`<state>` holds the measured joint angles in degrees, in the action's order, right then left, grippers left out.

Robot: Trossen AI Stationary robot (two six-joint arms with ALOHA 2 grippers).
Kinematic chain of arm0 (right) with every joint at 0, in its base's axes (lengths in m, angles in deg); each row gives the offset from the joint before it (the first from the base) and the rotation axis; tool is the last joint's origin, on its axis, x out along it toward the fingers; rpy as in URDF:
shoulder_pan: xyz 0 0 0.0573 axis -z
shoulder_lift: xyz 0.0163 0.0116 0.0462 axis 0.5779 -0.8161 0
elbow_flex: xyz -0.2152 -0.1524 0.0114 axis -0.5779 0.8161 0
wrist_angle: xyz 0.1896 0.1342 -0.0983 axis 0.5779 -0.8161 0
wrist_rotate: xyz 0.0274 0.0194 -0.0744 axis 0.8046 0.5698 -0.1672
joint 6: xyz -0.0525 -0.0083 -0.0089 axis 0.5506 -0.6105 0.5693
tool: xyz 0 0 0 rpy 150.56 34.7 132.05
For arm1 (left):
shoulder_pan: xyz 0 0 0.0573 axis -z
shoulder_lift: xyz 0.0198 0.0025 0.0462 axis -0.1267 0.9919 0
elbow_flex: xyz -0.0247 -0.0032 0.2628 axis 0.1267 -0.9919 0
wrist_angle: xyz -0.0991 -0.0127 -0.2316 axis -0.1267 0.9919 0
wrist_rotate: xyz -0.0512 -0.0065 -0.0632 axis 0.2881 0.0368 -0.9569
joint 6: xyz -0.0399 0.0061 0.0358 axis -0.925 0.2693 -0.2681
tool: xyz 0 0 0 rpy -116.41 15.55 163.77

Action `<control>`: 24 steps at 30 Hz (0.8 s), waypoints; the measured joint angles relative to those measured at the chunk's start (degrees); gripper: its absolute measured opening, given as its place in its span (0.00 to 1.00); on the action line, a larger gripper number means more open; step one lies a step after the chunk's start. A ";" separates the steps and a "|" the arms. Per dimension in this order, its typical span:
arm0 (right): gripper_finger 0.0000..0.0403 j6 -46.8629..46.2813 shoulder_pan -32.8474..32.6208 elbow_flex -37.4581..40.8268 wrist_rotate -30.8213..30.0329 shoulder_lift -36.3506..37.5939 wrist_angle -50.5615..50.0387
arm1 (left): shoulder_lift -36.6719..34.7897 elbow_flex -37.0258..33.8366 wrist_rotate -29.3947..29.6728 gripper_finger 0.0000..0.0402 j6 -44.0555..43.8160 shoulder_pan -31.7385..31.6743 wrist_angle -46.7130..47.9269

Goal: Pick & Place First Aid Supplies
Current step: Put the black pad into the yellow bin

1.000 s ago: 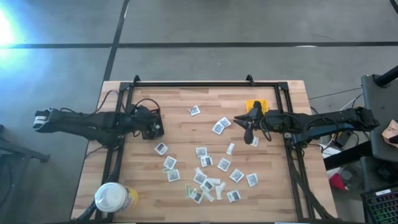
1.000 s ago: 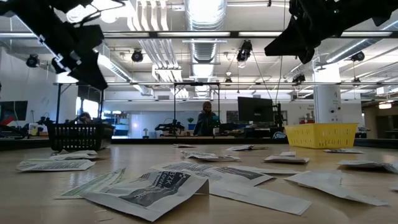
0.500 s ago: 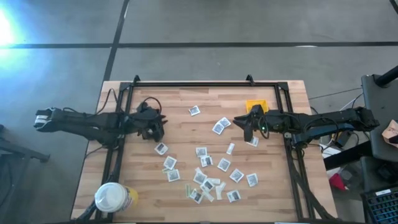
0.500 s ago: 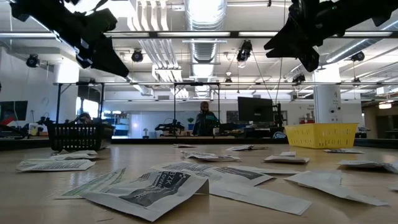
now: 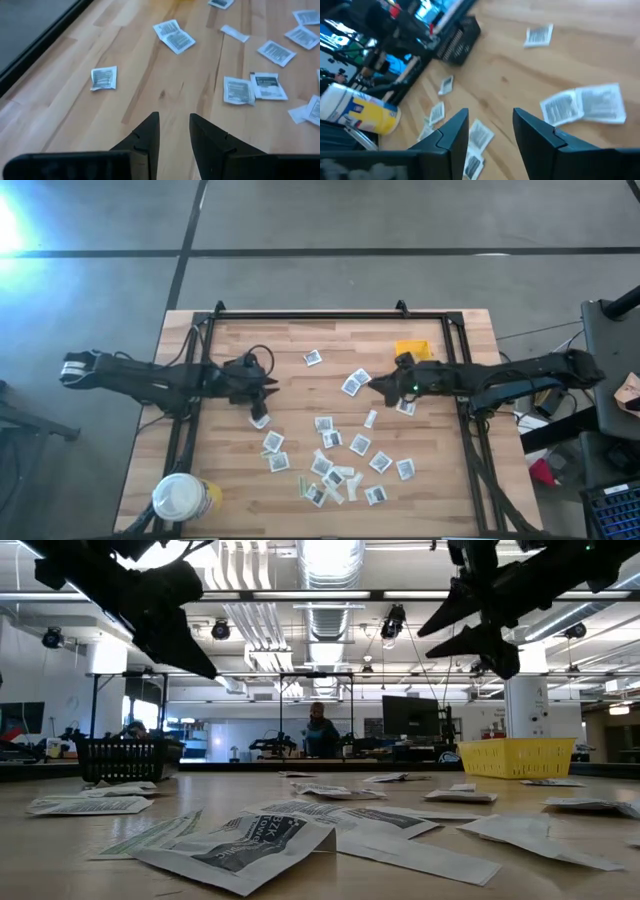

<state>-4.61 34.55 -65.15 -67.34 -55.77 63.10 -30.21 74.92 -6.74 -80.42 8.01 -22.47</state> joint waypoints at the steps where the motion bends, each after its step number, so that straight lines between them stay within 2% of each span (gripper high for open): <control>1: 0.36 -0.62 0.00 -0.27 0.42 -1.10 0.04 | 0.26 0.00 -0.01 0.25 0.02 0.03 -0.02; 8: 0.33 -8.65 0.00 -2.92 1.40 -7.05 0.03 | 1.03 0.00 -0.22 0.25 0.04 0.15 0.12; 14: 0.31 -12.63 0.02 -6.87 7.74 -11.37 -0.02 | 1.03 0.00 -0.22 0.25 2.29 0.17 0.14; 20: 0.32 -11.39 0.04 -11.17 9.88 -16.14 -3.84 | 1.03 0.00 -0.22 0.25 2.78 0.17 0.22; 24: 0.32 -1.80 0.16 -14.07 10.09 -19.23 -9.70 | 1.03 0.00 -0.22 0.25 2.78 0.17 0.41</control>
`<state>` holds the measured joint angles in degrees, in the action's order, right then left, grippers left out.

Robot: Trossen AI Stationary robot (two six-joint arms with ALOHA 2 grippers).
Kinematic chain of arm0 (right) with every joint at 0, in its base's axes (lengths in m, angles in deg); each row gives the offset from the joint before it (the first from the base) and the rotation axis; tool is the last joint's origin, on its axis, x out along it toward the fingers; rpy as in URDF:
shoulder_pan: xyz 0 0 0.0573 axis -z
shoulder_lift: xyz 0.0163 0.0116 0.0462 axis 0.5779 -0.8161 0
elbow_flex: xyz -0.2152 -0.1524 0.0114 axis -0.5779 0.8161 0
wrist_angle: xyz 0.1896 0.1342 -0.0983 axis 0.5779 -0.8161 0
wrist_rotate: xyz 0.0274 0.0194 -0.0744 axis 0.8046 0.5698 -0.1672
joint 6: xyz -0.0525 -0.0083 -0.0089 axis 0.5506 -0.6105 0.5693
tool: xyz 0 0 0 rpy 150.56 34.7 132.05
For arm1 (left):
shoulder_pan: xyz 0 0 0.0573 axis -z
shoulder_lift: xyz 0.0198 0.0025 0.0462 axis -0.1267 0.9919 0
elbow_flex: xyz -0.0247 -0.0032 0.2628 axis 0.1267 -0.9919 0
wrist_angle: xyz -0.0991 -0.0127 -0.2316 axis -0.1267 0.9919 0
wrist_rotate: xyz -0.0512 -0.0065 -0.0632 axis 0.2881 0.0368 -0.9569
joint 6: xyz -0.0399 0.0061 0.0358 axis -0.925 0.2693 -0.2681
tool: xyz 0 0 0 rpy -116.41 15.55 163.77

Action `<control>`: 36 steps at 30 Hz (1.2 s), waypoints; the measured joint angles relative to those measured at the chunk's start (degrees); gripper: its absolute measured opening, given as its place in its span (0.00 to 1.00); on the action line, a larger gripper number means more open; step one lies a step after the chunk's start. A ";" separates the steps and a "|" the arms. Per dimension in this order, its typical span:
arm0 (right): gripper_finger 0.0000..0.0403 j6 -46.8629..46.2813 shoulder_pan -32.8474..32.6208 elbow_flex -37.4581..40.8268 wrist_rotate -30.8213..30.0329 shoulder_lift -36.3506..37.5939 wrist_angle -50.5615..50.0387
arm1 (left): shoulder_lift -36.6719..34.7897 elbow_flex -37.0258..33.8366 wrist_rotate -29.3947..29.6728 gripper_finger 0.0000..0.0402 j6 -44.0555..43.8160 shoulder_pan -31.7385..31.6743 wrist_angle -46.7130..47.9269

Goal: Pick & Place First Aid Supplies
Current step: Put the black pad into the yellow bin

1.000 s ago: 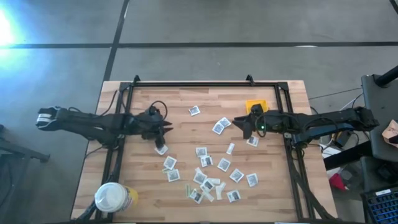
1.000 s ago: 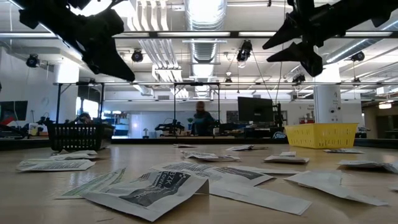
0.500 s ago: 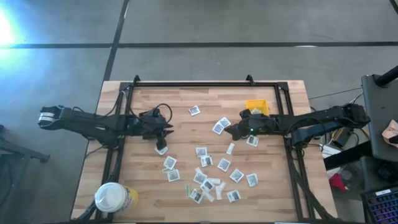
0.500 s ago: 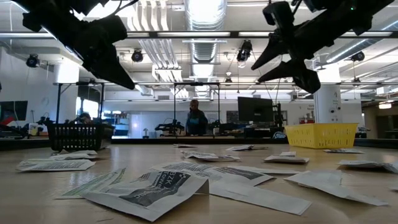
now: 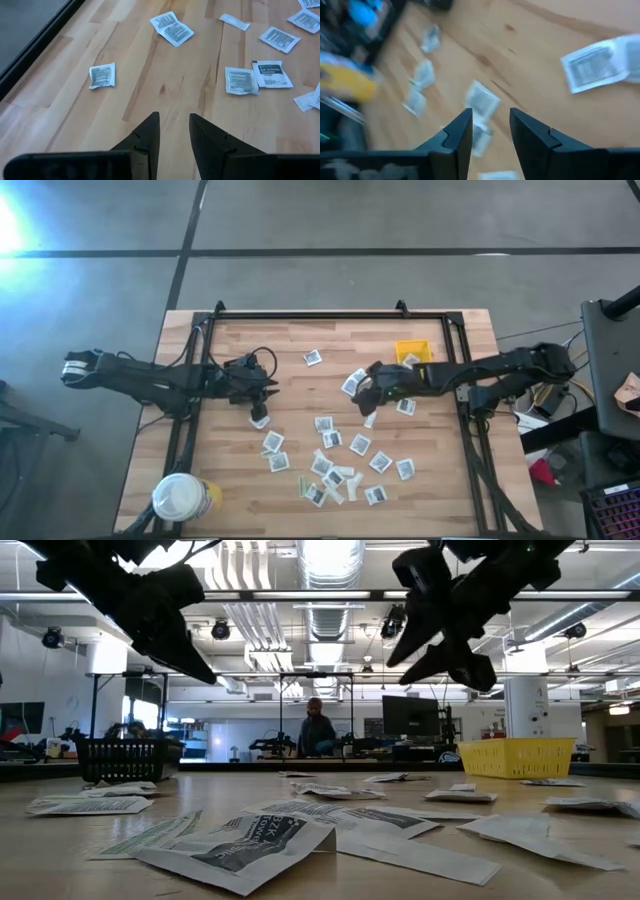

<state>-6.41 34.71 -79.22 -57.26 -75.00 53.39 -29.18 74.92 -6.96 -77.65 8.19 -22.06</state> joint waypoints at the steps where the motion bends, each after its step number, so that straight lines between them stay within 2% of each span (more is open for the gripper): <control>1: 0.31 3.25 0.18 -0.84 0.01 -0.63 -1.91 | 0.00 0.00 0.00 0.25 0.00 0.00 -0.01; 5: 0.31 15.44 1.69 -5.11 -0.12 -2.53 -10.56 | 0.00 0.00 0.00 0.25 -0.02 0.00 -0.01; 10: 0.33 35.73 3.26 -10.29 -0.60 -4.43 -18.82 | 0.00 0.00 0.00 0.24 -0.17 0.00 -0.05; 16: 0.35 63.50 3.19 -12.26 -3.14 -7.78 -19.45 | -0.02 0.00 0.02 0.24 -0.20 0.01 -0.34; 20: 0.36 77.29 2.81 -12.10 -6.75 -11.65 -19.42 | -0.02 0.00 0.02 0.25 -0.23 0.01 -0.37; 26: 0.34 89.84 1.94 -13.37 -13.34 -18.22 -19.06 | -0.02 0.00 0.02 0.25 -0.40 0.00 -0.35; 36: 0.31 97.27 1.57 -17.66 -14.89 -26.67 -20.74 | -0.02 0.00 0.04 0.25 -0.57 0.00 -0.36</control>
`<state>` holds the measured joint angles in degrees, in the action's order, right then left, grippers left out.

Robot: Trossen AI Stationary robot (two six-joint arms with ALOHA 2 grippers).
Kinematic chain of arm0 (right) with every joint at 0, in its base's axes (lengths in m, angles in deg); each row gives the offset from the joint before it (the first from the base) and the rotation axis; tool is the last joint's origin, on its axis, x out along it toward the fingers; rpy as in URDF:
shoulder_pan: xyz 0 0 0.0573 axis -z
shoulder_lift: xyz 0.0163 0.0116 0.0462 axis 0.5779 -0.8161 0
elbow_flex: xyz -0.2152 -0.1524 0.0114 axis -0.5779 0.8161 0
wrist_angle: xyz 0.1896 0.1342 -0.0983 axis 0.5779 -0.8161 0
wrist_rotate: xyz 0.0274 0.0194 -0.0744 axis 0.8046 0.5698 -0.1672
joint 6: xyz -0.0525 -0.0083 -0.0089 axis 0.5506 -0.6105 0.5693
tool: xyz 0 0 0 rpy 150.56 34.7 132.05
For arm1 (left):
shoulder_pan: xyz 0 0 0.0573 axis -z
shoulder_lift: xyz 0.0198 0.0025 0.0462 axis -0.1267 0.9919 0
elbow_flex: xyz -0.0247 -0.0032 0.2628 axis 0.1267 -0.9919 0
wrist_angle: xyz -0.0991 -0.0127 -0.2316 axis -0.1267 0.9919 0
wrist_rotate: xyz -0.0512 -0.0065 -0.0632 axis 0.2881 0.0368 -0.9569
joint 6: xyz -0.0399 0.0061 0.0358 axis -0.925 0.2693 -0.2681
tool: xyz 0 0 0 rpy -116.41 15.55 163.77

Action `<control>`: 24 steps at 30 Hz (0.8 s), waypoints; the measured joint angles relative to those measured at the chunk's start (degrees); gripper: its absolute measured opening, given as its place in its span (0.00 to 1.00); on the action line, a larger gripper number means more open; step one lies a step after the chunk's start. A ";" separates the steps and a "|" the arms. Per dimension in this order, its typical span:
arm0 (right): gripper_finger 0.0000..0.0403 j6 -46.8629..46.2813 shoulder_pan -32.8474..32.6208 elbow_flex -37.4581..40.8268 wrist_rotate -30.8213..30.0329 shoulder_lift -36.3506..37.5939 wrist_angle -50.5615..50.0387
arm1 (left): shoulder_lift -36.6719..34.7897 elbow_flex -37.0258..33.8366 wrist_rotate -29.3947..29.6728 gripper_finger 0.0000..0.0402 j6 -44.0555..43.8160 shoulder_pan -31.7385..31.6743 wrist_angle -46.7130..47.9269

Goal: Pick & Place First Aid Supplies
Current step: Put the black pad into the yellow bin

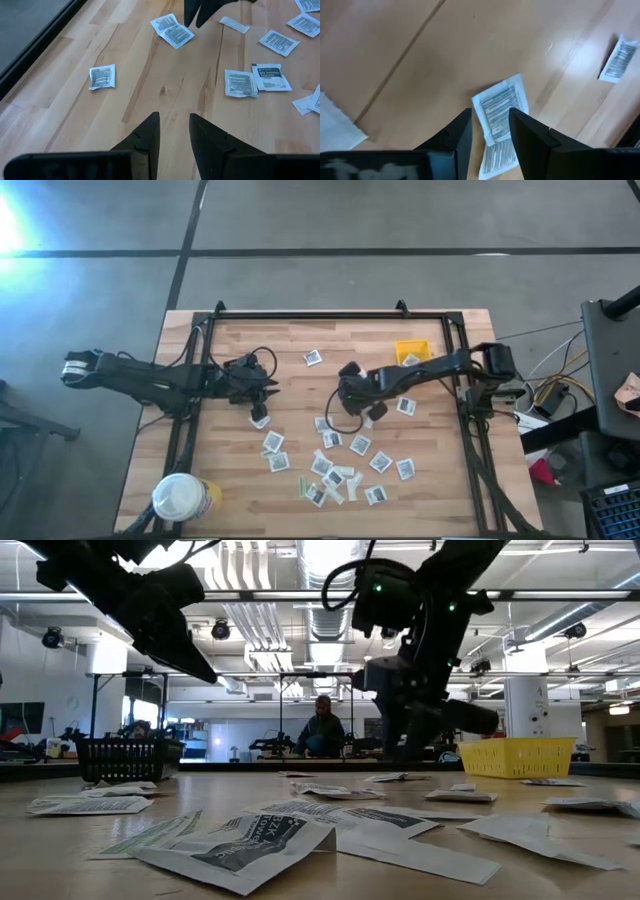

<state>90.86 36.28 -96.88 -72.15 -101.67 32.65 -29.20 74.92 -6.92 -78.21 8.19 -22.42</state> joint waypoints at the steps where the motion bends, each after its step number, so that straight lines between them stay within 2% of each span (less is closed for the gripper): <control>1: 0.31 0.29 0.00 -0.09 -0.60 -0.38 -0.05 | 0.00 0.00 0.00 0.25 0.00 0.00 -0.01; 24: 0.29 1.91 0.68 0.80 -0.98 -4.07 1.73 | -0.02 -0.01 0.04 0.25 -0.04 -0.04 -0.57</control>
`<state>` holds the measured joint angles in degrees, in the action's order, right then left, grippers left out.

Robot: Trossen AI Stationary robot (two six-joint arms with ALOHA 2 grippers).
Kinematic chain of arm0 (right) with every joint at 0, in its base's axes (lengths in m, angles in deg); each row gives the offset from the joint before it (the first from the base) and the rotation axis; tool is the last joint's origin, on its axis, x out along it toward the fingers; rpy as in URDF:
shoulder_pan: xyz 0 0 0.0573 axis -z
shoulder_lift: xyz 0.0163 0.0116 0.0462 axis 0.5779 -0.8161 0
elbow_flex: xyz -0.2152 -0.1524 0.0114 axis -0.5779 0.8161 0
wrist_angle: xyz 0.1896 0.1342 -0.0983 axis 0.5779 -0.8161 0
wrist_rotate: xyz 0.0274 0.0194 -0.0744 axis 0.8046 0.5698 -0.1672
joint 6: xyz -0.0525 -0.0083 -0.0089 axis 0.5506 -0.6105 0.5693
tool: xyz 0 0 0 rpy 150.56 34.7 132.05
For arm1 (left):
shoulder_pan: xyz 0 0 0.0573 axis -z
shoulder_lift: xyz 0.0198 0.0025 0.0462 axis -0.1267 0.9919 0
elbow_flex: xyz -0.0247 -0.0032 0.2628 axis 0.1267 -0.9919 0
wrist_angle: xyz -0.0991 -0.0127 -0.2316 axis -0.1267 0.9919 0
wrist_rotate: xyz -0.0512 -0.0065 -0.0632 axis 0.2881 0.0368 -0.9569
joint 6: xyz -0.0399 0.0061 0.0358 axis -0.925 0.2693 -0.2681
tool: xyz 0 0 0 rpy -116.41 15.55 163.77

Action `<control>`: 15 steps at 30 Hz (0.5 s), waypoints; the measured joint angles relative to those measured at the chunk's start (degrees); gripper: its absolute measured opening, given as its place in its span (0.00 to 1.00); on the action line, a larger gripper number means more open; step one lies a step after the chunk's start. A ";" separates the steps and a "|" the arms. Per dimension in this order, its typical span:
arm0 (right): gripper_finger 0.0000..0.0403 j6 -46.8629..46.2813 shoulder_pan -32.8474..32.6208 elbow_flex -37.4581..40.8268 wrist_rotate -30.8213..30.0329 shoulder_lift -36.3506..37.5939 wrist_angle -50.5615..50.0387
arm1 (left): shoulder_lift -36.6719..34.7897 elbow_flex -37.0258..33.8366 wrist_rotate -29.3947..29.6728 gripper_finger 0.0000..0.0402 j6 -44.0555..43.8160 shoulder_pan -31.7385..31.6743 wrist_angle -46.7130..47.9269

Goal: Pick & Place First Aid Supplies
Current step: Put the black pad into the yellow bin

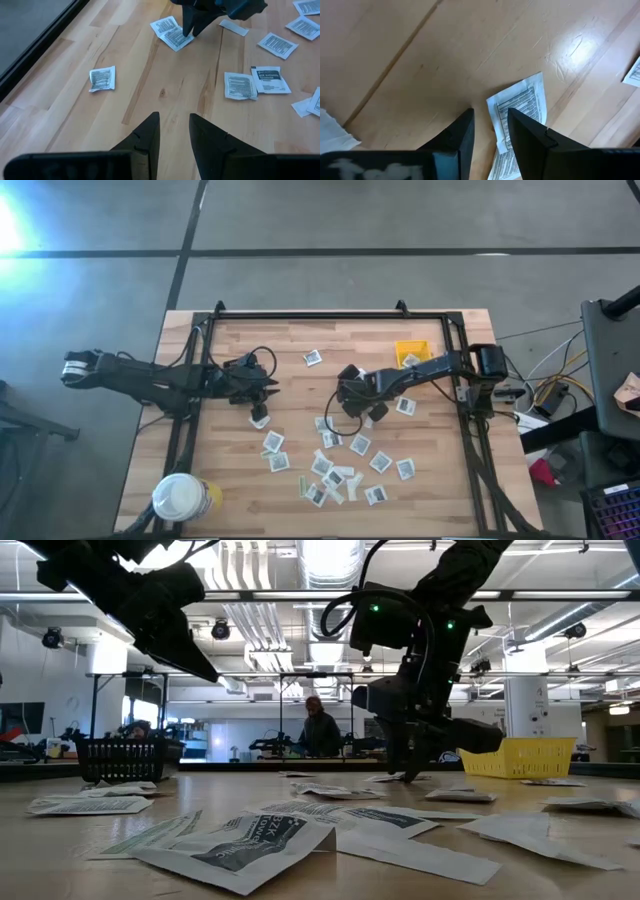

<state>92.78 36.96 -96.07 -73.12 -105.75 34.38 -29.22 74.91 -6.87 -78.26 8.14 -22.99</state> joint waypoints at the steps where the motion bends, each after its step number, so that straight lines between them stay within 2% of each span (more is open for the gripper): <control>1: 0.29 -0.03 0.18 0.00 0.03 0.00 0.03 | 0.00 -0.01 0.00 0.25 0.00 0.00 -0.03; 15: 0.18 -0.26 2.33 0.09 1.03 -0.24 2.48 | 0.00 -0.01 0.00 0.25 -0.11 0.04 -1.03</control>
<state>92.51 39.29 -95.99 -72.10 -105.99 36.86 -29.22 74.90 -6.87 -78.37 8.19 -24.02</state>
